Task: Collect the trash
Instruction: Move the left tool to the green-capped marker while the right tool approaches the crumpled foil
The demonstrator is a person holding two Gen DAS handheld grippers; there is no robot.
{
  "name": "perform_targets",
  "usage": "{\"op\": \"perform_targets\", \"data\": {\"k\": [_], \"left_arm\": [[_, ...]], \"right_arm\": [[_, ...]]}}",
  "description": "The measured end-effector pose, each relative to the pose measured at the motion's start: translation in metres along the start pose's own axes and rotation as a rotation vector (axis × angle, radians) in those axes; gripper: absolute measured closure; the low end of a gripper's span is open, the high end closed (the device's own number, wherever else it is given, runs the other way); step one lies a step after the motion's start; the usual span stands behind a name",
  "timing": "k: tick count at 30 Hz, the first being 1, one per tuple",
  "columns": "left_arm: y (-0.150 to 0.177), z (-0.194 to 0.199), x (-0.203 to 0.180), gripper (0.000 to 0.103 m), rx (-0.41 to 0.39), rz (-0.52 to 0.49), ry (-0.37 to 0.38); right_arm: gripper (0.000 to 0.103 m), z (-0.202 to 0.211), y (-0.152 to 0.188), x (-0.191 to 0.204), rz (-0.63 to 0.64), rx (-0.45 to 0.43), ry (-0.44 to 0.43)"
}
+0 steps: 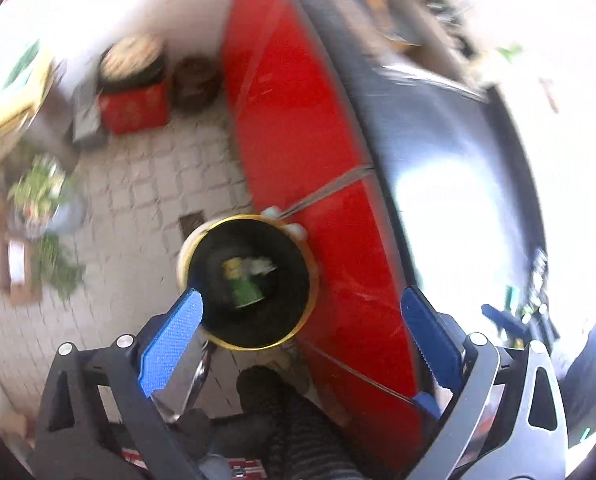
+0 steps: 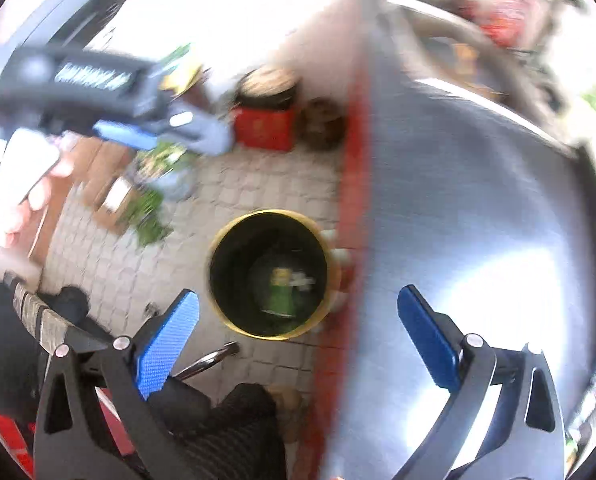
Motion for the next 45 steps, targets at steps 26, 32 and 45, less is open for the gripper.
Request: {"op": "perform_targets", "data": {"k": [26, 32, 45], "left_arm": [[0.13, -0.103, -0.419, 0.007, 0.114, -0.861, -0.135], [0.127, -0.118, -0.426, 0.007, 0.096, -0.834, -0.216], [0.128, -0.126, -0.43, 0.006, 0.053, -0.802, -0.253]], "right_arm": [[0.007, 0.275, 0.599, -0.166, -1.478, -0.313, 0.42], [0.007, 0.248, 0.558, -0.174, -1.456, -0.351, 0.34], [0.005, 0.194, 0.524, -0.228, -1.377, -0.221, 0.342]]}}
Point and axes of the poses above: each gripper's, at about its wrist camera, not at the fingertips, and z roughly against the way its jaws point, x to its left, y to its underside, the point moved 10 cm from there along -z, roughly the way its jaws point, and after that the axes turned 12 degrees about -y, right-handed, at the moved point
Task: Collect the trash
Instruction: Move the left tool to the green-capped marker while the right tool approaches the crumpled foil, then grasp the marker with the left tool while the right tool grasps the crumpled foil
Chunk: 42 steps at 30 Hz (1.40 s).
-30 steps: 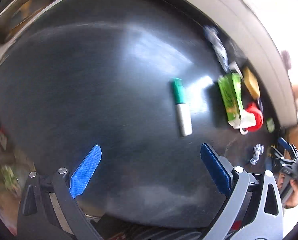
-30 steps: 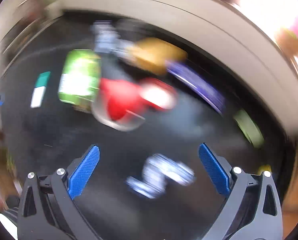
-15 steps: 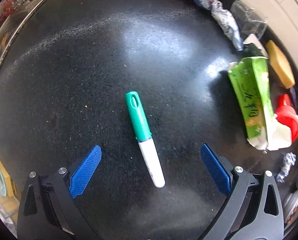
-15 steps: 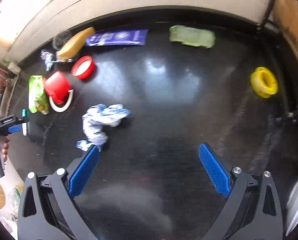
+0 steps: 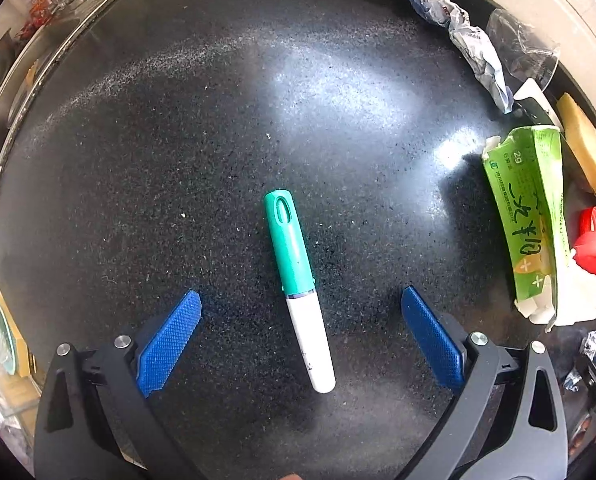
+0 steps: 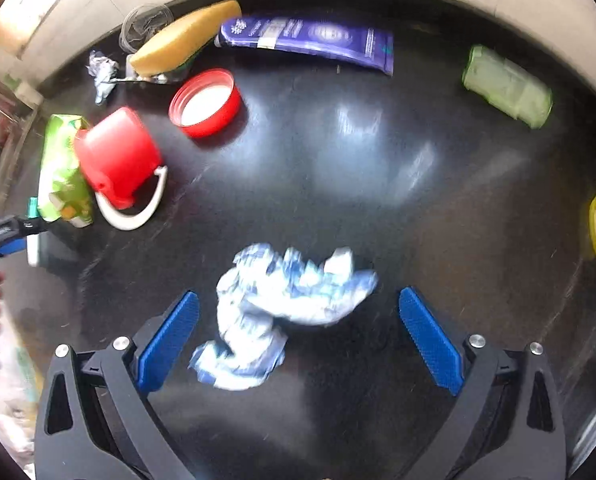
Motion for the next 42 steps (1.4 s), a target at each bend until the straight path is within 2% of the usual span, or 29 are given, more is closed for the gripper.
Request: {"op": "perform_targets", "data": {"k": [3, 6, 13, 17, 33, 42], "left_arm": [[-0.002, -0.001, 0.001, 0.006, 0.026, -0.013, -0.001], [-0.009, -0.005, -0.002, 0.006, 0.043, -0.038, 0.002], [-0.017, -0.007, -0.003, 0.005, 0.048, -0.029, -0.002], [-0.018, -0.007, -0.003, 0.005, 0.042, -0.017, -0.003], [-0.008, -0.003, -0.002, 0.005, 0.025, -0.015, -0.004], [-0.007, -0.001, -0.001, 0.005, 0.015, -0.024, 0.0]], "right_arm": [[0.005, -0.004, -0.001, 0.004, 0.055, 0.01, 0.097], [0.005, -0.004, -0.003, 0.01, 0.057, 0.008, 0.096], [0.005, 0.004, -0.002, 0.011, 0.032, -0.027, 0.102], [0.005, 0.004, 0.0, 0.014, 0.006, -0.005, 0.108], [0.005, 0.0, 0.007, 0.015, 0.04, -0.02, 0.103], [0.005, 0.001, 0.006, 0.016, 0.114, -0.019, 0.084]]}}
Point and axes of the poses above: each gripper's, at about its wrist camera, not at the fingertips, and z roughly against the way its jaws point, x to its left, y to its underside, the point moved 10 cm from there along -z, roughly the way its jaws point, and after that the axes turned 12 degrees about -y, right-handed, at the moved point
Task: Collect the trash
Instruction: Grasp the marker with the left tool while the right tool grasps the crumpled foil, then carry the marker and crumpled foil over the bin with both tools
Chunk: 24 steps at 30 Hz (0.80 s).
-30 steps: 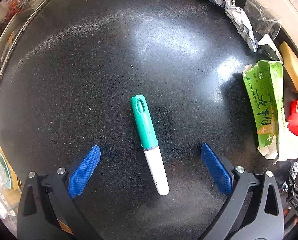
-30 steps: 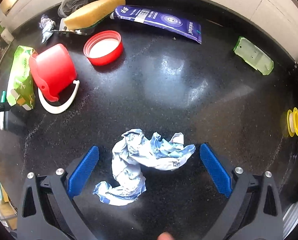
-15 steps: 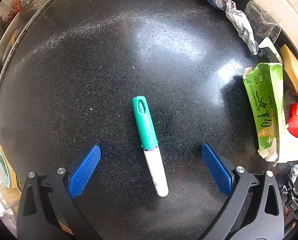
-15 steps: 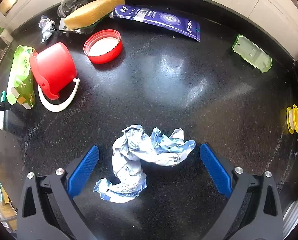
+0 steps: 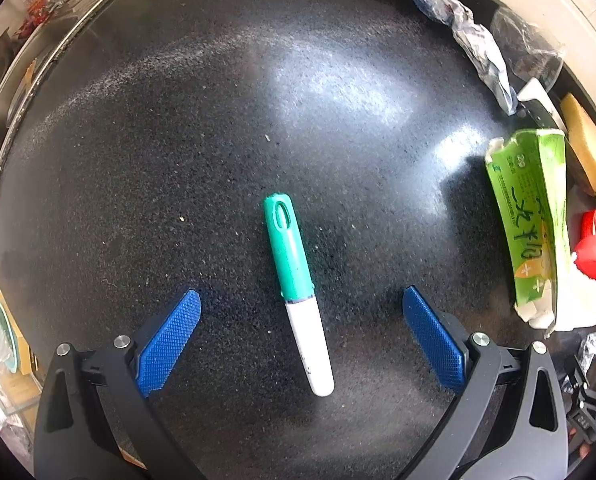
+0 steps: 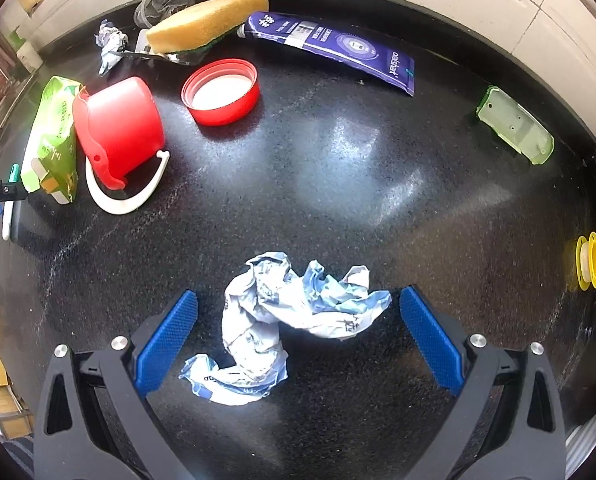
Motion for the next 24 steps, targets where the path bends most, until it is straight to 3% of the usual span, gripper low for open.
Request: {"op": "perform_targets", "data": {"k": [2, 3, 4, 5, 6, 9, 11, 17, 24], "left_arm": [[0.006, 0.003, -0.004, 0.006, -0.046, -0.026, 0.002], [0.009, 0.006, -0.007, 0.015, -0.074, -0.045, 0.003], [0.012, 0.013, -0.011, 0.042, -0.106, -0.064, 0.007], [0.014, 0.023, -0.015, 0.071, -0.142, -0.091, 0.009], [0.017, 0.026, -0.018, 0.091, -0.144, -0.107, 0.02], [0.017, 0.028, -0.023, 0.091, -0.153, -0.131, 0.04], [0.014, 0.031, -0.018, 0.091, -0.139, -0.099, 0.07], [0.002, 0.06, 0.018, 0.091, -0.198, -0.013, 0.097], [0.013, 0.077, 0.091, 0.091, -0.239, 0.126, 0.088]], "right_arm": [[0.008, 0.002, 0.001, -0.001, 0.002, -0.018, -0.001], [0.011, 0.005, 0.002, -0.001, 0.005, -0.041, 0.001], [0.028, 0.009, 0.004, -0.001, 0.009, -0.062, 0.001], [0.067, 0.015, 0.004, -0.001, 0.017, -0.087, 0.0], [0.069, 0.018, 0.004, -0.001, 0.018, -0.093, 0.004], [0.074, 0.022, 0.007, -0.014, -0.008, -0.099, -0.006], [0.074, 0.026, 0.008, -0.02, -0.047, -0.096, -0.047], [0.074, 0.055, -0.007, -0.026, -0.051, -0.145, -0.054], [0.074, 0.073, -0.047, 0.021, 0.052, -0.179, -0.106]]}}
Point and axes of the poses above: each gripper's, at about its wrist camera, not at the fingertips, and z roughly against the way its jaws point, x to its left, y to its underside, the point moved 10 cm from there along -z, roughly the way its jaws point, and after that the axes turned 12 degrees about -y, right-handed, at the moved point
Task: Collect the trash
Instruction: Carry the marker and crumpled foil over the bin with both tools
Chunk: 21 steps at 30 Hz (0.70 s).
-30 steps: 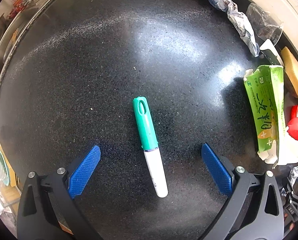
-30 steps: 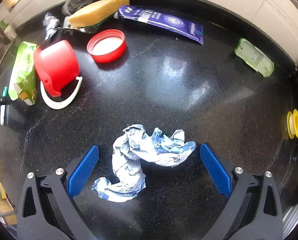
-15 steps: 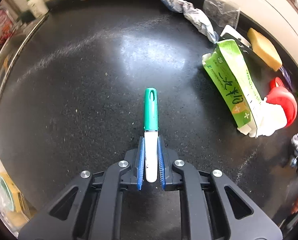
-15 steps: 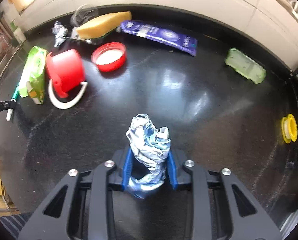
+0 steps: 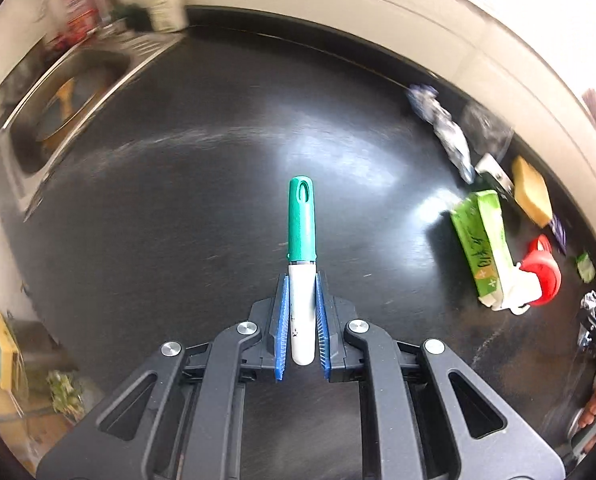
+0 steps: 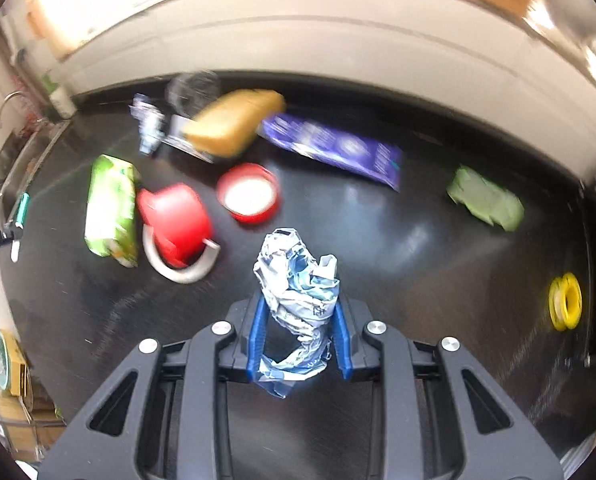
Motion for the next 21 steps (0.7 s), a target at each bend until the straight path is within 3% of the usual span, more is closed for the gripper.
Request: {"op": "perform_targets", "data": {"k": [5, 9, 16, 21], "left_arm": [[0.03, 0.005, 0.065, 0.091, 0.022, 0.153, 0.011], [0.063, 0.021, 0.133, 0.091, 0.02, 0.28, -0.02], [0.124, 0.066, 0.258, 0.091, -0.006, 0.49, -0.123], [0.161, 0.1, 0.321, 0.091, -0.042, 0.573, -0.18]], "right_arm": [[0.074, -0.015, -0.032, 0.072, 0.135, 0.008, -0.096], [0.074, -0.034, -0.035, 0.147, 0.243, 0.05, -0.194], [0.074, -0.052, -0.028, 0.324, 0.503, 0.116, -0.402], [0.074, -0.05, 0.014, 0.466, 0.715, 0.196, -0.591]]}}
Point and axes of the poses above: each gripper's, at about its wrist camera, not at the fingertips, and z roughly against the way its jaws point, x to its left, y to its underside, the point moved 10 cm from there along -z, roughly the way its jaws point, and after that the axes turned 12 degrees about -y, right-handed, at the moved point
